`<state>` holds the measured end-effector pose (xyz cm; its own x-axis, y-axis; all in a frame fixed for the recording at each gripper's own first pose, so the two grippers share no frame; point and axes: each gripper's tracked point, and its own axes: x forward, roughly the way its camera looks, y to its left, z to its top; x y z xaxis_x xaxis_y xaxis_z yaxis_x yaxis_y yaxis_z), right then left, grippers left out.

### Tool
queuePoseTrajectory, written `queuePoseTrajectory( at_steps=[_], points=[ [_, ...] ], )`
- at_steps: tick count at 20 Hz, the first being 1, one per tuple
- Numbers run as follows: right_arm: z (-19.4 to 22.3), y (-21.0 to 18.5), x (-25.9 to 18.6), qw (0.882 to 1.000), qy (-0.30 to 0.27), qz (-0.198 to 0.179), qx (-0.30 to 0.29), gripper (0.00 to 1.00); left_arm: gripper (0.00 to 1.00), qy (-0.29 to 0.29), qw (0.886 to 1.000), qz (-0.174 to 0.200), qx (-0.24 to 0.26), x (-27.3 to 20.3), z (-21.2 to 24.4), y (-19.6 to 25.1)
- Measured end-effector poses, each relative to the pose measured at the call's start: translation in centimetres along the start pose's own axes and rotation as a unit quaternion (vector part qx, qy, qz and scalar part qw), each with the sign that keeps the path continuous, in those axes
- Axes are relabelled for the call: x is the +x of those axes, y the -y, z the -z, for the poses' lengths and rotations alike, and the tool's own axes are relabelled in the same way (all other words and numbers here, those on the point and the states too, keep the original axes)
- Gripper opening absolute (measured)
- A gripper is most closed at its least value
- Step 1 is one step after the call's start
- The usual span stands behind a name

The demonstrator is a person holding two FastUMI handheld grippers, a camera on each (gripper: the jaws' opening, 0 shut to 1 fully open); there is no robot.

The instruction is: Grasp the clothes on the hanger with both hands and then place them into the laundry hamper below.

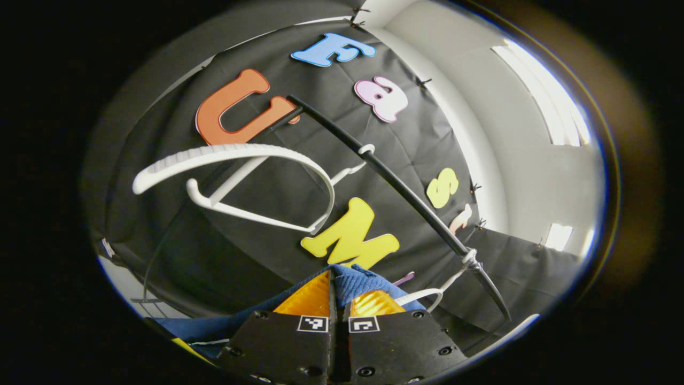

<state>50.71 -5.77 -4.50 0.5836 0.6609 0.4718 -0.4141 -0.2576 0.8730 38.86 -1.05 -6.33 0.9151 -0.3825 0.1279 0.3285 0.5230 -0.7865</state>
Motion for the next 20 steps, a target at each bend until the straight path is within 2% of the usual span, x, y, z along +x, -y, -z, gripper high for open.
queuePoseTrajectory(
  at_steps=[3,6,7,8,9,10,13,20],
  points=[
    [0.3,1.3,-1.1,1.000,0.004,0.015,0.004,0.03,0.00,0.001,1.000,0.002,-0.006,-0.4,0.8,0.1],
    [1.2,4.2,-2.6,0.998,0.006,0.064,0.002,0.04,0.00,-0.015,1.000,-0.027,0.002,-0.9,2.4,-1.6],
    [1.4,4.4,-3.1,0.998,0.006,0.067,0.005,0.04,0.00,-0.013,1.000,-0.027,-0.004,-1.3,2.7,-1.6],
    [1.7,4.3,-3.5,0.998,0.006,0.065,0.007,0.04,0.05,-0.010,1.000,-0.027,-0.009,-1.7,2.7,-1.8],
    [2.2,4.2,-3.8,0.998,0.001,0.065,0.005,0.05,0.05,-0.009,0.999,-0.032,-0.012,-2.0,2.8,-2.1],
    [2.6,4.6,-3.8,0.998,-0.005,0.070,-0.002,0.04,0.00,-0.008,0.999,-0.040,-0.012,-2.1,2.9,-2.7],
    [4.0,4.5,-4.1,0.997,-0.019,0.079,-0.007,0.04,0.00,-0.009,0.997,-0.076,-0.011,-3.7,3.4,-4.2],
    [8.2,3.6,-4.1,0.995,-0.034,0.094,-0.015,0.04,0.00,-0.017,0.992,-0.123,-0.008,-7.0,3.5,-5.8]
  ],
)
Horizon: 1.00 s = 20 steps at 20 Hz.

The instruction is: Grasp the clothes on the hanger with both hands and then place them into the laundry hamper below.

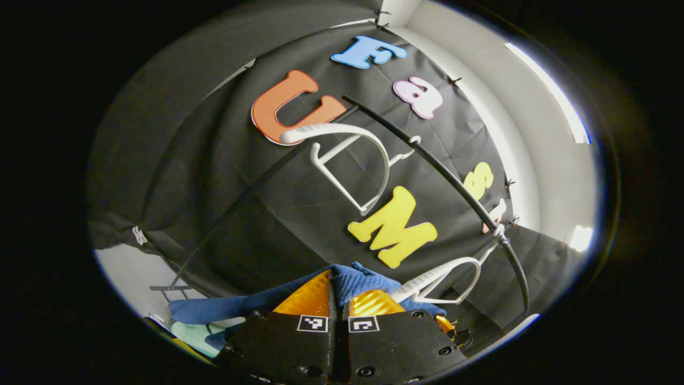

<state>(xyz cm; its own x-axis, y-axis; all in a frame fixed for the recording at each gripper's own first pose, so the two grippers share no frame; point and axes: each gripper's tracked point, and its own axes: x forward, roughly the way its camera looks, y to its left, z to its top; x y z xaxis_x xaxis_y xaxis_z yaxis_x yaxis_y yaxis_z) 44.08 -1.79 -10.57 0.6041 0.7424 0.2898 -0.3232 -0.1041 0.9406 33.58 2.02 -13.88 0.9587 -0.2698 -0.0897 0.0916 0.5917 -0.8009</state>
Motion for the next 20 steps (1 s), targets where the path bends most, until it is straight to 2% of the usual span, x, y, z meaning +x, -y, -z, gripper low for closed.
queuePoseTrajectory(
  at_steps=[3,11,16,20],
  points=[
    [2.0,-0.9,0.3,1.000,-0.006,0.008,-0.018,0.04,0.00,-0.012,1.000,-0.011,0.017,-2.2,0.2,-0.7],
    [9.1,-3.6,1.7,0.999,-0.027,0.012,-0.041,0.04,0.00,-0.047,0.998,0.003,0.046,-5.3,0.4,2.3],
    [14.9,-2.7,2.9,0.995,-0.064,0.047,-0.064,0.04,0.00,-0.083,0.992,0.006,0.092,-6.1,3.4,3.7],
    [19.2,-0.4,2.8,0.985,-0.101,0.094,-0.102,0.04,0.00,-0.125,0.985,0.001,0.116,-6.9,8.2,3.2]
  ],
)
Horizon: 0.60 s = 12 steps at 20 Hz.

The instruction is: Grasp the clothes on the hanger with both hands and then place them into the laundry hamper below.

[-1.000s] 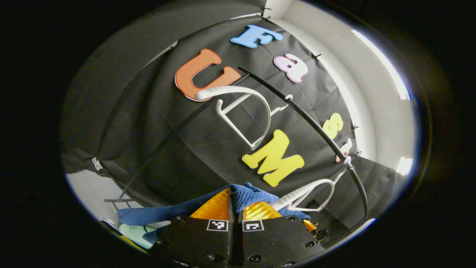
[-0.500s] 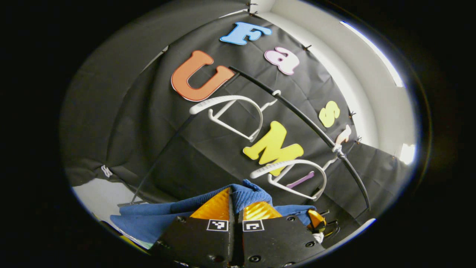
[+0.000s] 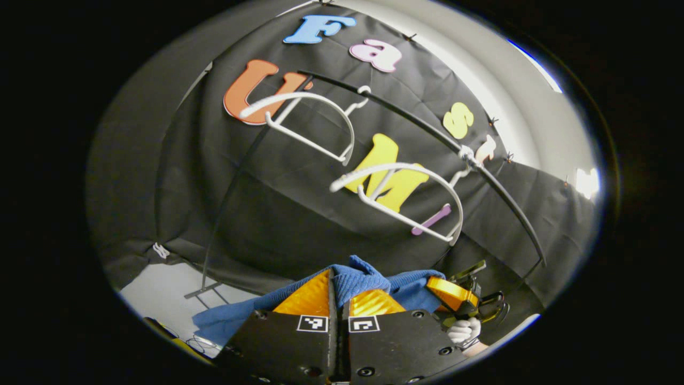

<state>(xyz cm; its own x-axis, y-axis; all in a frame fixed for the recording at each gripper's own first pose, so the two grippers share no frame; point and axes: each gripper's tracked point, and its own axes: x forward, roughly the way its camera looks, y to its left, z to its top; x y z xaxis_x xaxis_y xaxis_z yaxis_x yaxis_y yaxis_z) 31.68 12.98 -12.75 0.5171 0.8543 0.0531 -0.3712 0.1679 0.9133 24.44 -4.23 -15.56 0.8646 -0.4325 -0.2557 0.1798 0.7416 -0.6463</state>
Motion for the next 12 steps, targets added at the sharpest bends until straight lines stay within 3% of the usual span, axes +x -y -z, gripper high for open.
queuePoseTrajectory(
  at_steps=[4,5,7,8,12],
  points=[
    [4.1,2.9,0.8,0.998,-0.039,0.052,-0.025,0.04,0.00,-0.042,0.999,-0.011,0.011,1.1,5.4,-0.3],
    [5.0,3.8,0.9,0.996,-0.049,0.065,-0.029,0.05,0.06,-0.053,0.998,-0.014,0.012,1.2,6.9,-0.8],
    [6.9,5.7,0.9,0.992,-0.071,0.094,-0.041,0.05,0.06,-0.069,0.997,-0.026,0.009,1.9,9.3,-1.8],
    [7.8,6.8,1.0,0.989,-0.085,0.107,-0.050,0.04,0.00,-0.079,0.996,-0.030,0.004,2.3,10.5,-2.5],
    [11.4,11.8,0.8,0.973,-0.138,0.166,-0.084,0.05,0.00,-0.126,0.989,-0.070,-0.010,2.7,16.2,-5.9]
  ],
)
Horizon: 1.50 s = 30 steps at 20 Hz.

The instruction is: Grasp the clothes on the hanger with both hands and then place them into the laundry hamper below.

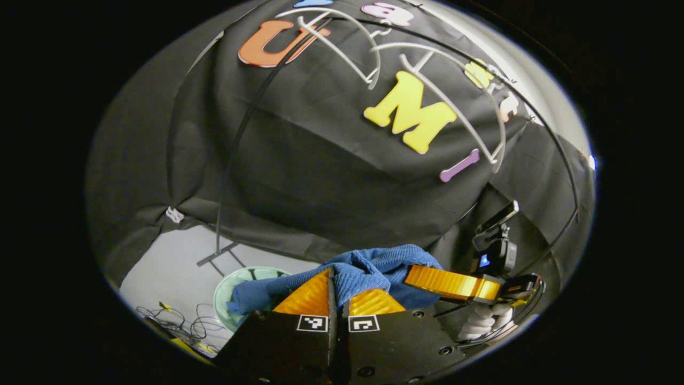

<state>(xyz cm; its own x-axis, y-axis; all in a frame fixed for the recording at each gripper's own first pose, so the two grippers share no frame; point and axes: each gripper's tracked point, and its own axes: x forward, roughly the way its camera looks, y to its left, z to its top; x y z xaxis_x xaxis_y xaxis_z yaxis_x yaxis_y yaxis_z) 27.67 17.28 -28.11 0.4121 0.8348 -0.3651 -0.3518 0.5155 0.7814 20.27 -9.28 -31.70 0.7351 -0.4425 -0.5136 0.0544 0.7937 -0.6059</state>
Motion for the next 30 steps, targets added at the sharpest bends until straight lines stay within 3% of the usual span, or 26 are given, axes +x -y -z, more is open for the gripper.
queuePoseTrajectory(
  at_steps=[8,9,11,15,20,29,30],
  points=[
    [4.8,4.7,3.4,0.993,-0.077,0.084,-0.034,0.05,0.00,-0.070,0.995,-0.066,-0.037,5.0,8.0,-5.9],
    [4.8,5.0,3.6,0.991,-0.085,0.098,-0.036,0.05,0.06,-0.078,0.993,-0.076,-0.036,5.2,8.7,-6.4],
    [5.0,4.9,3.4,0.987,-0.096,0.124,-0.035,0.05,0.00,-0.094,0.991,-0.092,-0.031,5.7,9.7,-6.9],
    [5.5,6.0,3.4,0.972,-0.116,0.198,-0.053,0.04,0.00,-0.119,0.983,-0.136,0.006,6.9,12.3,-9.0],
    [4.9,6.8,2.5,0.947,-0.124,0.273,-0.119,0.05,0.00,-0.124,0.977,-0.169,0.035,7.0,13.1,-10.1],
    [5.6,7.5,2.8,0.939,-0.118,0.300,-0.116,0.06,0.00,-0.134,0.973,-0.182,0.046,7.5,13.5,-10.5],
    [5.7,7.6,2.9,0.939,-0.116,0.302,-0.115,0.06,0.07,-0.135,0.973,-0.182,0.046,7.6,13.6,-10.5]
  ],
)
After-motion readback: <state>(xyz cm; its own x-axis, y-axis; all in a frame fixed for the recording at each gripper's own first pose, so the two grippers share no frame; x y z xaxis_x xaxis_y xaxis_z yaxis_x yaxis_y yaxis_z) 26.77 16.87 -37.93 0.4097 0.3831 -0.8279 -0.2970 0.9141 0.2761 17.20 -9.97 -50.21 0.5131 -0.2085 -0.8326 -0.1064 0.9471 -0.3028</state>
